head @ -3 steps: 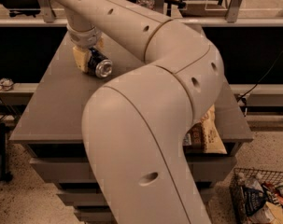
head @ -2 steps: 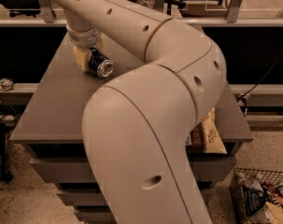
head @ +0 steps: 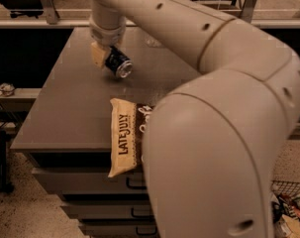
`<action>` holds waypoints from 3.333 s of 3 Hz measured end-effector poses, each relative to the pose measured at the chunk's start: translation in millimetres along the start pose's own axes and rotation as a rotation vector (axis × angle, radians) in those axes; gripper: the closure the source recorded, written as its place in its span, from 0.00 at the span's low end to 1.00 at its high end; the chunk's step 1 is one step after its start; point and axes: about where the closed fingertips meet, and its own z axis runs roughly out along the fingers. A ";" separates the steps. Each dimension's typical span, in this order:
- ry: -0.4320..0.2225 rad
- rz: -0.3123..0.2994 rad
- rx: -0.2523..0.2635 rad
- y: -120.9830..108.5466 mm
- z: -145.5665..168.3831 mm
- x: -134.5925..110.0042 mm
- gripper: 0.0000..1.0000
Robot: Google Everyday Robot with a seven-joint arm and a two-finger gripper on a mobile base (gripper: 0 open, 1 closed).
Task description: Place pepsi can upright
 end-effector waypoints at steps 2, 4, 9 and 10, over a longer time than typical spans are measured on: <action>-0.363 -0.007 -0.022 -56.0 -55.3 51.3 1.00; -0.600 -0.028 0.047 -127.1 -105.8 103.5 1.00; -1.164 -0.159 -0.110 -162.3 -79.6 178.0 0.81; -1.207 -0.123 -0.126 -165.2 -77.6 192.4 0.59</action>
Offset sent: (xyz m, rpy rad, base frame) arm 0.0078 -0.1622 0.0794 0.4523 -0.3147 0.1068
